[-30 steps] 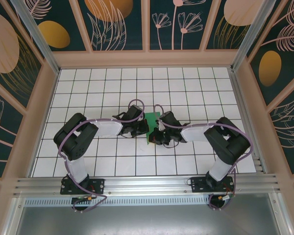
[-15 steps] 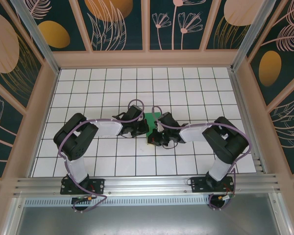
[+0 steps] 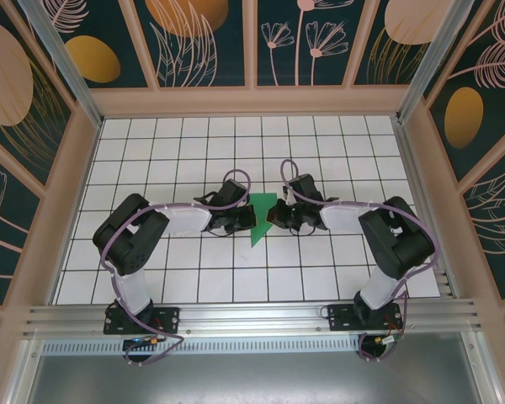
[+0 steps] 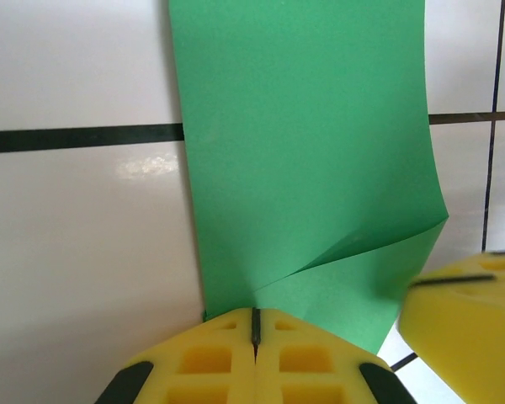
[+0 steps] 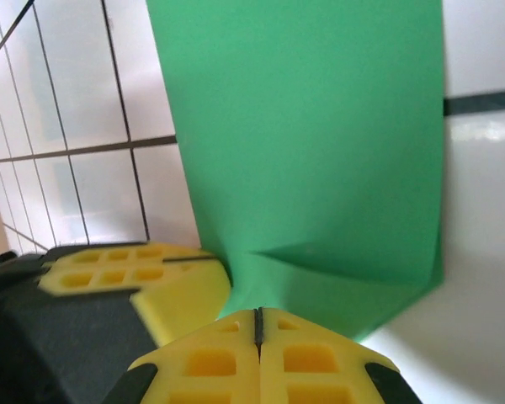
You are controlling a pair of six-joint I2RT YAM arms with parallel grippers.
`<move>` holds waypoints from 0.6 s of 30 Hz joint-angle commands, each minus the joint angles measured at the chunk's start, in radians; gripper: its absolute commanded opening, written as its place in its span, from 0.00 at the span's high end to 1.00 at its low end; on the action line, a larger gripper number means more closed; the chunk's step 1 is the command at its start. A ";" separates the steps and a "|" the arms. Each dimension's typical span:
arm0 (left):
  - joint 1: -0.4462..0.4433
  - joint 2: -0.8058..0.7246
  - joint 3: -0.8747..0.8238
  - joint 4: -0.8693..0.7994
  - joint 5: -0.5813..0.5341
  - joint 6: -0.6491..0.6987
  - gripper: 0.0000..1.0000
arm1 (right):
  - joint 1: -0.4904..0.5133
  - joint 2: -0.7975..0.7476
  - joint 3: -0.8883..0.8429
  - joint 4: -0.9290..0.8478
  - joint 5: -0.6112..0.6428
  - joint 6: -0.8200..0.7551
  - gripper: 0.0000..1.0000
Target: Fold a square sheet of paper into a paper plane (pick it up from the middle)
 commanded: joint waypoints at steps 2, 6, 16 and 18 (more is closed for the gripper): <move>0.014 0.051 0.006 -0.096 -0.096 0.069 1.00 | -0.001 0.066 0.039 -0.014 0.027 0.003 0.96; 0.014 0.019 0.025 -0.093 -0.094 0.074 0.98 | 0.000 0.072 0.021 -0.026 0.060 0.036 0.96; -0.003 -0.235 -0.172 0.182 0.002 -0.160 0.72 | 0.002 0.033 -0.069 0.026 0.125 0.207 0.96; -0.019 -0.268 -0.235 0.258 0.007 -0.219 0.72 | 0.003 0.032 -0.082 0.028 0.138 0.242 0.97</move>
